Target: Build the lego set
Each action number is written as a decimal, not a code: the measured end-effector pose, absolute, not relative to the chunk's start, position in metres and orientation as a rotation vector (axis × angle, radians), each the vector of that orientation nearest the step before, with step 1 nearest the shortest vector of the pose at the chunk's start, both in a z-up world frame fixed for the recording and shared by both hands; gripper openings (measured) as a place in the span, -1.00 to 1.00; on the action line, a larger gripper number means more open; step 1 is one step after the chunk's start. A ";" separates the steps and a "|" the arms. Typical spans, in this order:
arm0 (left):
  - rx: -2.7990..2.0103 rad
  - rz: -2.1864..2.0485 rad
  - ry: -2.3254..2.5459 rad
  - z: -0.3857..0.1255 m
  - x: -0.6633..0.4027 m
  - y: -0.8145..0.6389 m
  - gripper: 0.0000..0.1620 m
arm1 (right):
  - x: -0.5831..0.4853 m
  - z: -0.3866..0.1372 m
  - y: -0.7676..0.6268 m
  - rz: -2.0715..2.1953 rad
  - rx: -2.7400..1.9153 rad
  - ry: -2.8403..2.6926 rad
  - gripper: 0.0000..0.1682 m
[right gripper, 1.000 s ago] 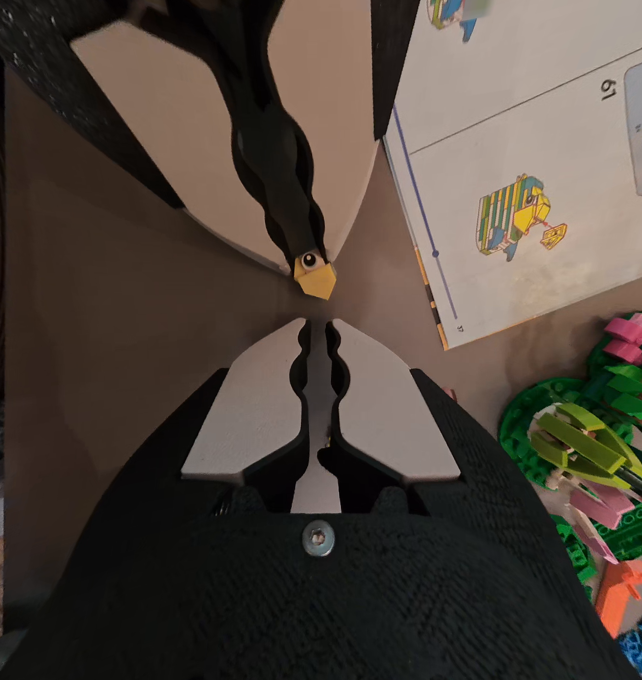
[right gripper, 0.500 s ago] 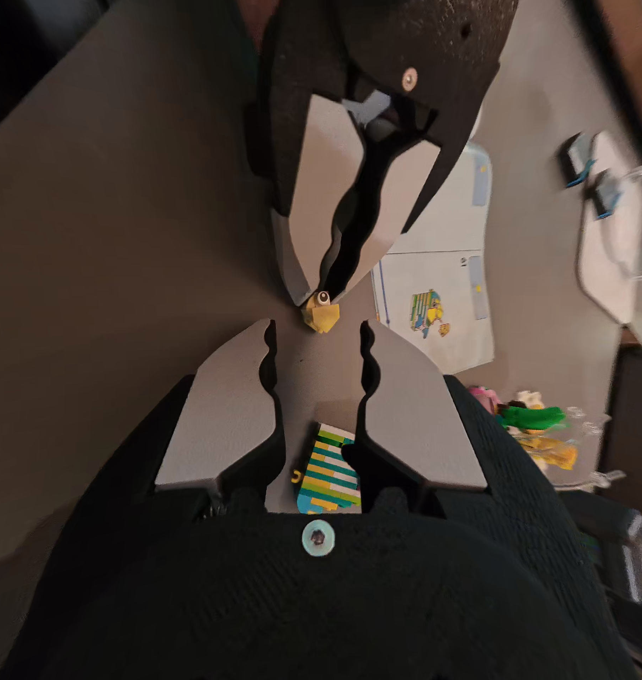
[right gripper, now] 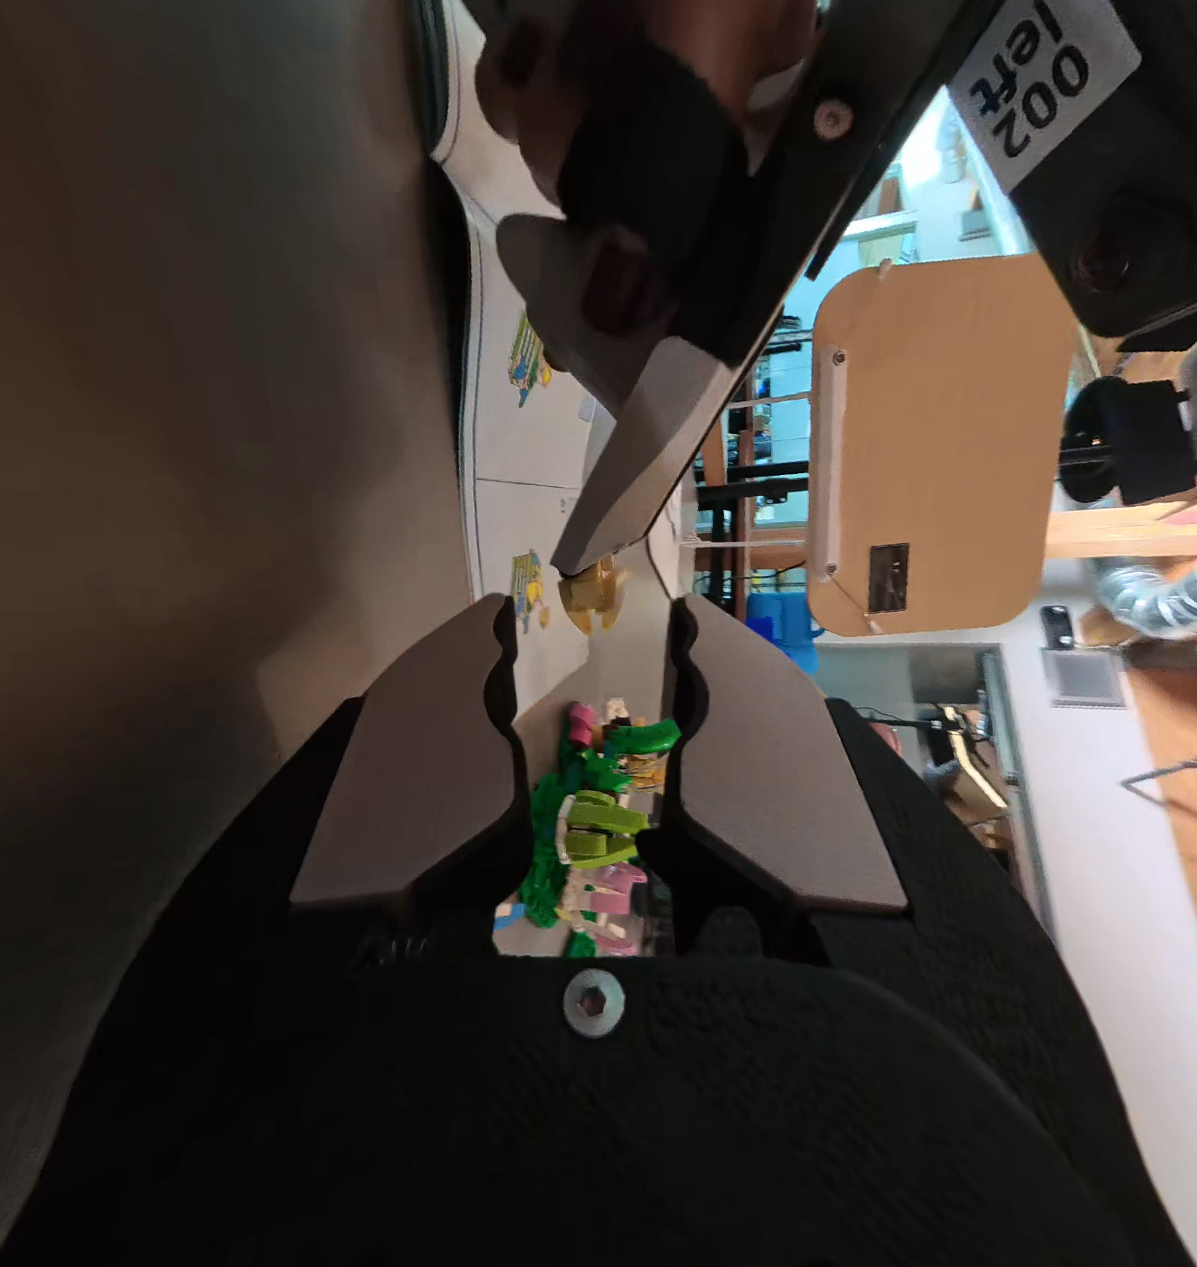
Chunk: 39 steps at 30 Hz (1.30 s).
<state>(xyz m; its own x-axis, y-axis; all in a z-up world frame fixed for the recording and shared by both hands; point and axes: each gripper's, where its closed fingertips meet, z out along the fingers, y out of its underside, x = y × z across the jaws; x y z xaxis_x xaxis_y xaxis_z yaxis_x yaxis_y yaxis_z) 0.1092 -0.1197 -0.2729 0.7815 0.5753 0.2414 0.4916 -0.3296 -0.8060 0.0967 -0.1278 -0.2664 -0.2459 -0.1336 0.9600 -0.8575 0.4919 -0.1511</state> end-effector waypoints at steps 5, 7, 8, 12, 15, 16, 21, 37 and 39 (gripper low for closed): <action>-1.969 0.084 -0.796 -0.267 0.111 -0.116 -0.84 | 0.095 -0.262 -0.132 0.821 0.876 -1.625 -0.81; -1.978 0.078 -0.791 -0.266 0.113 -0.115 -0.84 | 0.096 -0.261 -0.131 0.808 0.902 -1.623 -0.83; -1.977 0.078 -0.789 -0.265 0.113 -0.115 -0.84 | 0.096 -0.261 -0.131 0.803 0.914 -1.624 -0.83; -2.009 0.091 -0.774 -0.267 0.114 -0.111 -0.84 | 0.097 -0.263 -0.127 0.740 0.979 -1.609 -0.85; -2.030 0.084 -0.774 -0.273 0.115 -0.109 -0.84 | 0.097 -0.268 -0.124 0.670 1.026 -1.603 -0.85; -2.029 0.090 -0.766 -0.274 0.115 -0.108 -0.84 | 0.097 -0.270 -0.123 0.670 1.026 -1.621 -0.85; -2.098 0.334 -0.598 -0.272 0.113 -0.109 -0.57 | 0.096 -0.273 -0.116 0.948 0.771 -2.069 -0.83; -1.754 0.363 -0.644 -0.232 0.106 -0.107 -0.72 | 0.091 -0.246 -0.112 1.008 0.687 -2.082 -0.84; -1.722 0.303 -0.690 -0.231 0.106 -0.106 -0.70 | 0.091 -0.244 -0.114 0.981 0.711 -2.022 -0.83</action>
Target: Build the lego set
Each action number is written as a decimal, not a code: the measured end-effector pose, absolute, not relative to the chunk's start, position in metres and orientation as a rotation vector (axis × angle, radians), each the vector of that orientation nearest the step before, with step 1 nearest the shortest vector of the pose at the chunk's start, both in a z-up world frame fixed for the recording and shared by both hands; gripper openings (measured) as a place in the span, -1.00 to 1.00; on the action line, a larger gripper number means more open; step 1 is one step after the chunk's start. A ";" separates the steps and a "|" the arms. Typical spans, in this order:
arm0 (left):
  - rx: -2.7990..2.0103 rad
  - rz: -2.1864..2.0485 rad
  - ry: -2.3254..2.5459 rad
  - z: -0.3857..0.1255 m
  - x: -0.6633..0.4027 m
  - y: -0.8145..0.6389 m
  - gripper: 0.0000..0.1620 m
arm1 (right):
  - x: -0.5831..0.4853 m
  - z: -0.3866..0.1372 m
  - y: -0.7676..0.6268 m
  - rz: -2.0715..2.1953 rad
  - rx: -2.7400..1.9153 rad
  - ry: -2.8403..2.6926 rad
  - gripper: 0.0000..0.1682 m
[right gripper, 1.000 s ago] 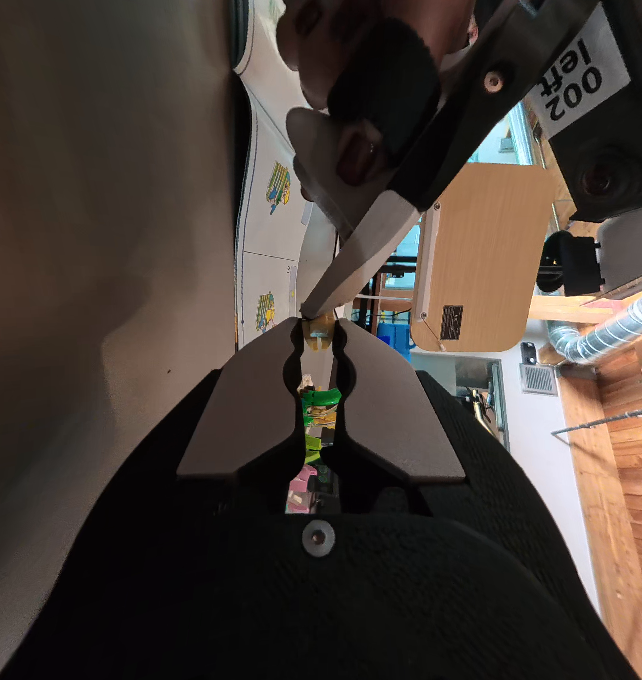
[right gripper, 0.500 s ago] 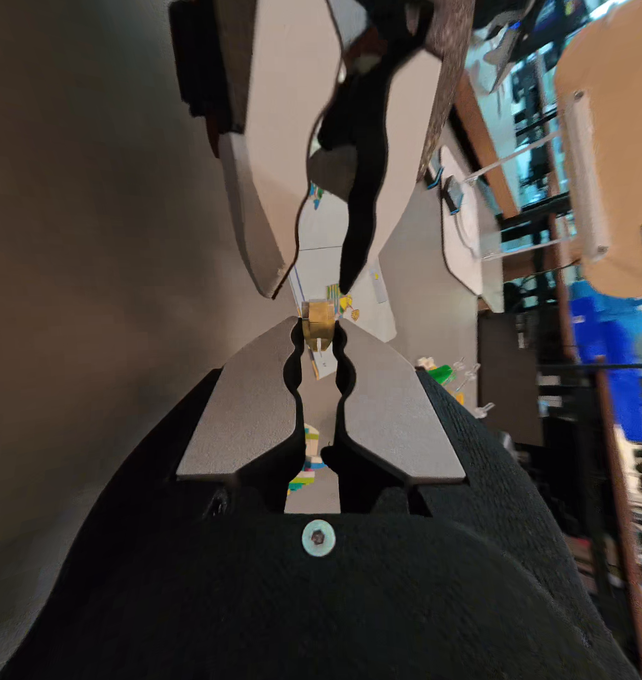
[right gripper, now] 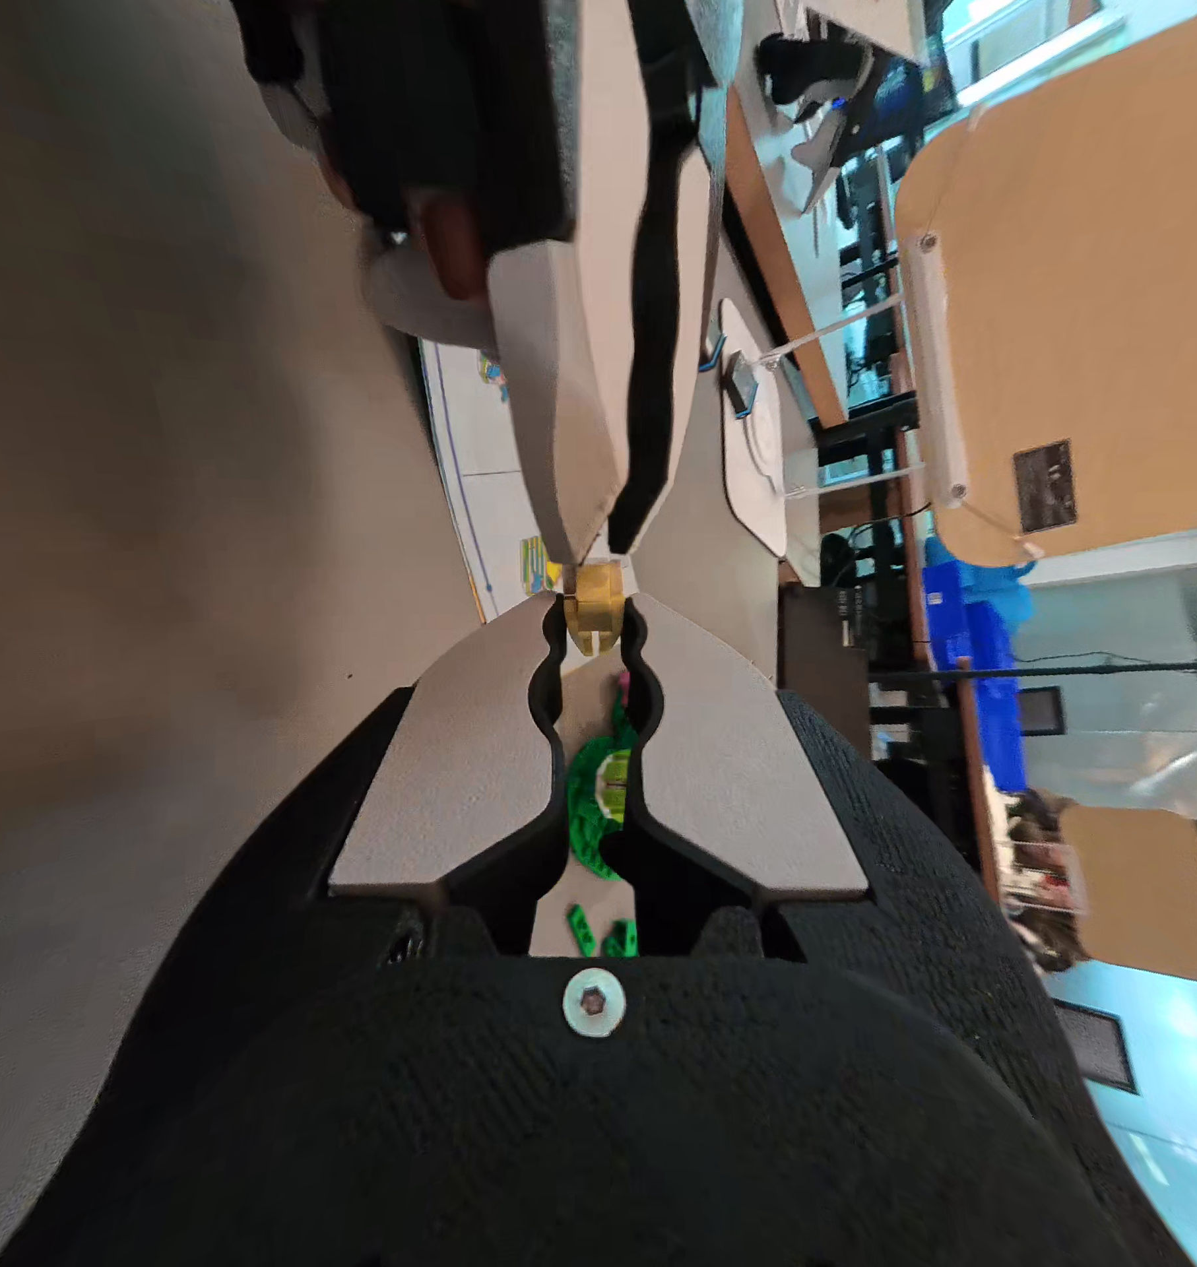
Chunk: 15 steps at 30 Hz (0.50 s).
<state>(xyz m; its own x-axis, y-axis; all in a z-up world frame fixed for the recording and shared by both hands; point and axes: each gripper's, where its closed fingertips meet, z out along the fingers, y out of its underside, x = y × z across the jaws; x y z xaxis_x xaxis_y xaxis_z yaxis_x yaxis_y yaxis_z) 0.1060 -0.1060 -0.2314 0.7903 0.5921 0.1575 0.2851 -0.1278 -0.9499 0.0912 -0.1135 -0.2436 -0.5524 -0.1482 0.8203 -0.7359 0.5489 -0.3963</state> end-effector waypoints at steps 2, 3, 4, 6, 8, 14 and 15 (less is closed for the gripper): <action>-1.715 0.246 -0.722 -0.234 0.106 -0.104 -0.64 | 0.092 -0.241 -0.115 0.965 0.728 -1.977 -0.83; -1.703 0.220 -0.726 -0.234 0.107 -0.103 -0.63 | 0.092 -0.240 -0.115 0.958 0.736 -1.958 -0.83; -1.684 0.191 -0.725 -0.232 0.108 -0.101 -0.65 | 0.093 -0.238 -0.116 0.955 0.743 -1.942 -0.84; -1.661 0.133 -0.730 -0.230 0.110 -0.099 -0.71 | 0.094 -0.236 -0.117 0.949 0.752 -1.918 -0.84; -1.660 0.137 -0.745 -0.231 0.108 -0.102 -0.80 | 0.093 -0.234 -0.117 0.920 0.760 -1.890 -0.84; -1.711 0.219 -0.702 -0.233 0.108 -0.104 -0.84 | 0.093 -0.234 -0.118 0.844 0.803 -1.851 -0.84; -1.720 0.231 -0.695 -0.234 0.108 -0.104 -0.85 | 0.093 -0.234 -0.118 0.829 0.814 -1.850 -0.84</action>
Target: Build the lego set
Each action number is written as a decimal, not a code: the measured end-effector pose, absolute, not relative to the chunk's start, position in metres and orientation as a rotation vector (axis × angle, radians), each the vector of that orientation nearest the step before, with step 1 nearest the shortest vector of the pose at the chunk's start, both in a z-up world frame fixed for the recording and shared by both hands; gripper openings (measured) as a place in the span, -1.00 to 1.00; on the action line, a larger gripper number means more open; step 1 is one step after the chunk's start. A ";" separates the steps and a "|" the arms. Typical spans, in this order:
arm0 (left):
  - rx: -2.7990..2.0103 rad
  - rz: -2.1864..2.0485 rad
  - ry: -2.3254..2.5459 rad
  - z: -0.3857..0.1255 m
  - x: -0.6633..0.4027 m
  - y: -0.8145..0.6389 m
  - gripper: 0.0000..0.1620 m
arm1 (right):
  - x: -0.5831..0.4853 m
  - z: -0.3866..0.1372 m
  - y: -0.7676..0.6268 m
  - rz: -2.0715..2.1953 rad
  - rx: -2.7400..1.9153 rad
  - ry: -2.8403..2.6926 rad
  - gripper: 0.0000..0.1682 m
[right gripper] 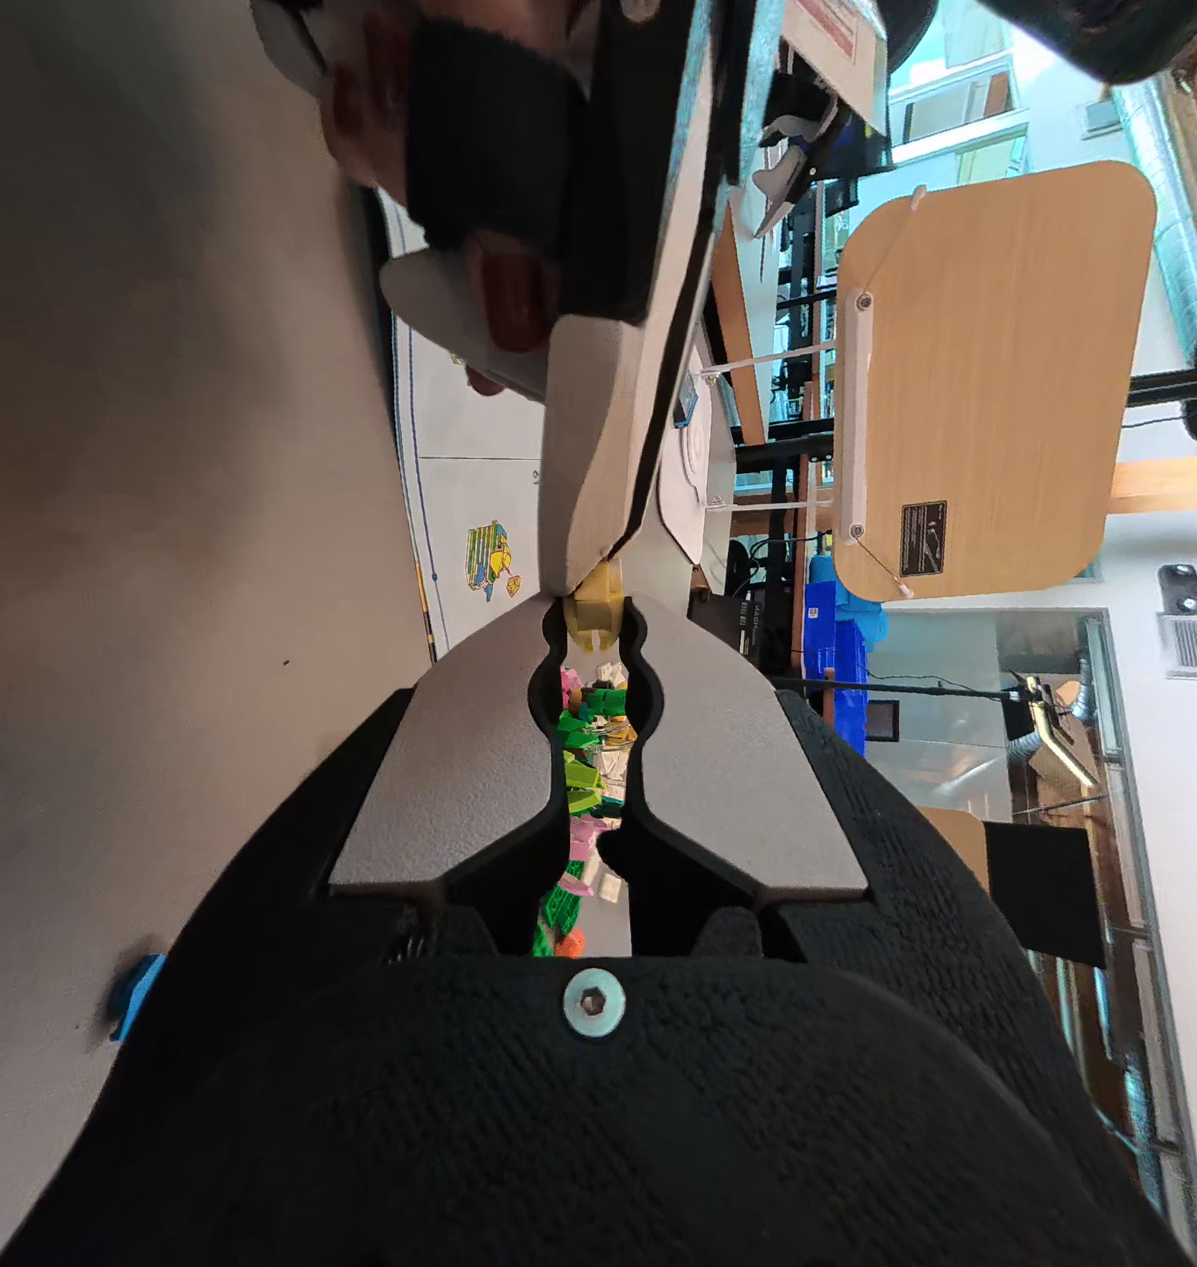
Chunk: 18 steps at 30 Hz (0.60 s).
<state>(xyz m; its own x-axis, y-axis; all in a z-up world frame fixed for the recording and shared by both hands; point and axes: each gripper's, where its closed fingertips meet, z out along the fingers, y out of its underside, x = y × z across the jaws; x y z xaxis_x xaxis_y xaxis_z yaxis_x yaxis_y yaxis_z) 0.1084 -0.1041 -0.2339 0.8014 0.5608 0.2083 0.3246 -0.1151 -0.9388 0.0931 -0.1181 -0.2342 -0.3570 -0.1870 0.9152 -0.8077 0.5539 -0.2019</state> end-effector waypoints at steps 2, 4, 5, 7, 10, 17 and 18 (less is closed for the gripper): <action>-1.730 0.225 -0.692 -0.235 0.109 -0.104 -0.85 | 0.093 -0.236 -0.118 0.803 0.843 -1.848 -0.84; -1.734 0.206 -0.692 -0.238 0.110 -0.103 -0.85 | 0.094 -0.238 -0.117 0.786 0.870 -1.853 -0.84; -1.740 0.197 -0.692 -0.239 0.110 -0.103 -0.85 | 0.094 -0.239 -0.117 0.773 0.889 -1.854 -0.85; -1.745 0.191 -0.693 -0.242 0.111 -0.102 -0.85 | 0.095 -0.242 -0.116 0.748 0.920 -1.857 -0.85; -1.705 0.142 -0.693 -0.240 0.113 -0.101 -0.85 | 0.097 -0.241 -0.116 0.802 0.872 -1.918 -0.85; -1.802 0.512 -0.384 -0.227 0.120 -0.104 -0.55 | 0.099 -0.241 -0.104 0.997 0.642 -2.326 -0.84; -1.829 0.574 -0.325 -0.226 0.122 -0.102 -0.55 | 0.102 -0.243 -0.103 1.015 0.644 -2.373 -0.84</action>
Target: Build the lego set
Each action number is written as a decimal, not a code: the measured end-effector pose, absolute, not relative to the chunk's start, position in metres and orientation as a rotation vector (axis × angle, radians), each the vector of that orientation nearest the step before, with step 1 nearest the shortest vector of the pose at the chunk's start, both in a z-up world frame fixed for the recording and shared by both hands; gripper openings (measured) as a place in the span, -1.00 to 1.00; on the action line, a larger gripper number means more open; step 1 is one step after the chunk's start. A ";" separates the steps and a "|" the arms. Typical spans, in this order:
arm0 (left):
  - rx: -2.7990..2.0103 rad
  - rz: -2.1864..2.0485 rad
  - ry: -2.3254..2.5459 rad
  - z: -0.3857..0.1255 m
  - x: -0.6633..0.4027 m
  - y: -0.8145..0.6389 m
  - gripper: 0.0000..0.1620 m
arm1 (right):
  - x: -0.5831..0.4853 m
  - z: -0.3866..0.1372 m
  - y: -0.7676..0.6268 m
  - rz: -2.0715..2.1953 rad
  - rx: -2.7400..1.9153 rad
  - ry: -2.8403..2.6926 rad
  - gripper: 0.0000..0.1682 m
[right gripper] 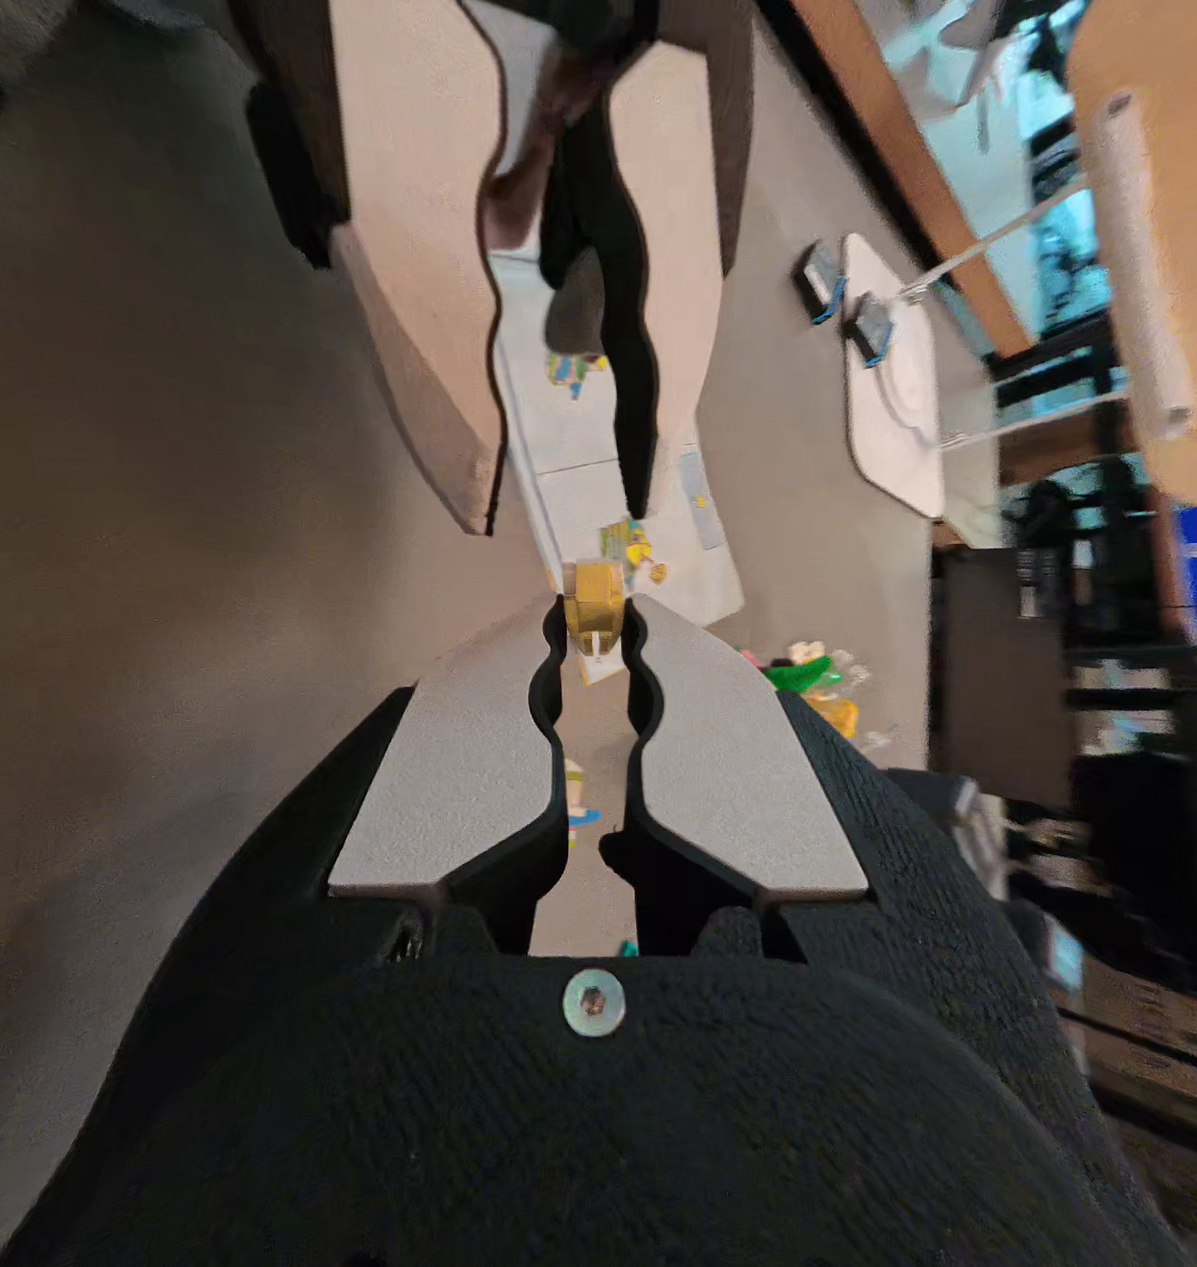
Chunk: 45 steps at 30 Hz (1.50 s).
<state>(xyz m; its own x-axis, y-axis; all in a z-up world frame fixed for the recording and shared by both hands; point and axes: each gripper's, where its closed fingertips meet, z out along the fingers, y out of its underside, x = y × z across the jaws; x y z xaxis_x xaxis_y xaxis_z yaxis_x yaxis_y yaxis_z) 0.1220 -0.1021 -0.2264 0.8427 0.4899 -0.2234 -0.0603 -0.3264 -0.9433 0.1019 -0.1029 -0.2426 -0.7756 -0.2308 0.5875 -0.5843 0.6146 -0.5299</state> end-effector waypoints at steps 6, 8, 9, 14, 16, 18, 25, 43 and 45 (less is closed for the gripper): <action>-1.869 0.656 -0.190 -0.228 0.127 -0.091 -0.70 | 0.118 -0.244 -0.101 1.093 0.685 -2.516 -0.84; -1.881 0.667 -0.183 -0.229 0.127 -0.091 -0.76 | 0.120 -0.244 -0.101 1.092 0.696 -2.529 -0.83; -1.883 0.674 -0.175 -0.229 0.126 -0.091 -0.82 | 0.122 -0.245 -0.100 1.087 0.706 -2.537 -0.83; -1.889 0.675 -0.156 -0.231 0.128 -0.091 -0.83 | 0.123 -0.246 -0.101 1.074 0.725 -2.532 -0.84; -1.866 0.668 -0.175 -0.228 0.126 -0.093 -0.83 | 0.122 -0.243 -0.103 1.100 0.702 -2.506 -0.83; -1.815 0.627 -0.206 -0.223 0.126 -0.094 -0.83 | 0.118 -0.238 -0.104 1.126 0.661 -2.483 -0.74; -1.504 0.208 -0.363 -0.196 0.130 -0.101 -0.83 | 0.126 -0.206 -0.101 1.574 0.447 -2.564 -0.67; -1.394 0.062 -0.422 -0.186 0.126 -0.088 -0.81 | 0.124 -0.188 -0.095 1.941 0.091 -2.676 -0.85; -1.429 0.093 -0.434 -0.191 0.122 -0.086 -0.76 | 0.117 -0.190 -0.089 2.006 -0.078 -2.733 -0.86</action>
<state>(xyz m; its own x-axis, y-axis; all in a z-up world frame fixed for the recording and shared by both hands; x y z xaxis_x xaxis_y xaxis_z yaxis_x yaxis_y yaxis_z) 0.1222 -0.0858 -0.1910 0.9186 0.3185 0.2339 0.1941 0.1519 -0.9691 0.1172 -0.0886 -0.1902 -0.9680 -0.1092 -0.2258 0.1827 0.3098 -0.9331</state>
